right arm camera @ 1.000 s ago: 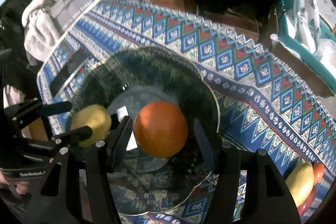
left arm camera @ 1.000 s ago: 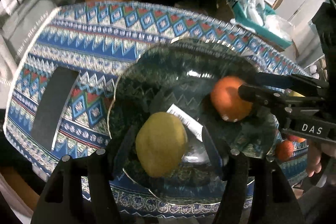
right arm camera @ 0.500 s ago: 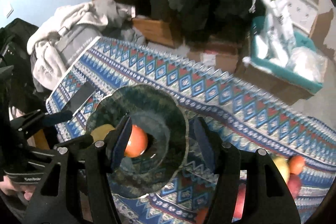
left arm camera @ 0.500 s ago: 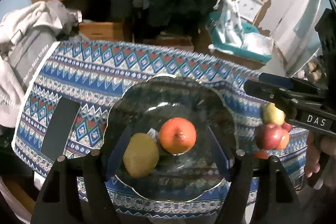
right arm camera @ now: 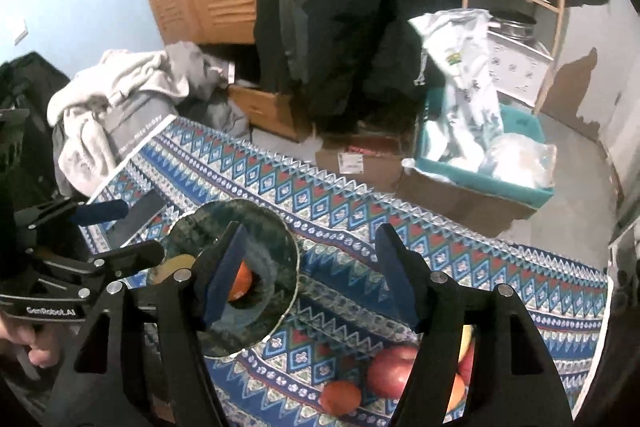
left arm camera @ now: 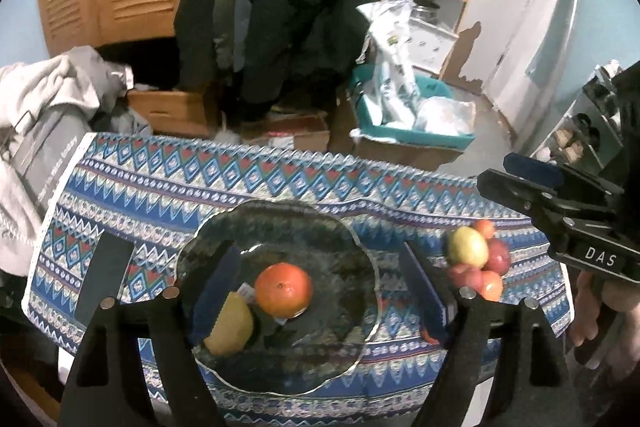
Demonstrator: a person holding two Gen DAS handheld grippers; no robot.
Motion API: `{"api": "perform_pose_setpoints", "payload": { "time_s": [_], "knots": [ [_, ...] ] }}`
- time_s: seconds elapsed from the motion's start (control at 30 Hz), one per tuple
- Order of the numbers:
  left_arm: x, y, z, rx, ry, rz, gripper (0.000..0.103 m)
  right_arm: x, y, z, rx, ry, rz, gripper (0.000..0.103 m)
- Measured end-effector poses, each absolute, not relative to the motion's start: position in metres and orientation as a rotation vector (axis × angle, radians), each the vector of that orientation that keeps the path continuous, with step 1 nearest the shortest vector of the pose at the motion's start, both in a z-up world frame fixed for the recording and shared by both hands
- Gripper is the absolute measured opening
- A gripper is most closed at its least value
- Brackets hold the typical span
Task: Organize fruits
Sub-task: 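Withdraw both open tools from the plate back toward the fruit pile, then grasp the dark red apple with the right tool while the left tool approaches a brown round fruit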
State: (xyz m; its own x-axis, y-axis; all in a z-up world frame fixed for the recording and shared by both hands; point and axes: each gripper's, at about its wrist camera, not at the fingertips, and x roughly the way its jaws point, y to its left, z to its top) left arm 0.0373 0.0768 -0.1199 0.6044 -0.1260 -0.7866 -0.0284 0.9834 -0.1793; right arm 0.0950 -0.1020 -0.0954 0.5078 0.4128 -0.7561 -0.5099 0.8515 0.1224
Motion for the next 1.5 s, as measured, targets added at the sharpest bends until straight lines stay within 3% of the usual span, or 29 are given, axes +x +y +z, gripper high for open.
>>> {"api": "perform_pose_setpoints", "payload": {
  "time_s": [0.67,1.5],
  "knots": [
    [0.048,0.002,-0.106,-0.111,0.912,-0.181,0.087,0.084,-0.216,-0.074,-0.016,0.846,0.413,0.072],
    [0.079,-0.071,-0.147,-0.030,1.028,-0.259,0.087,0.083,-0.309,-0.133,0.052,0.997,0.251,0.072]
  ]
}}
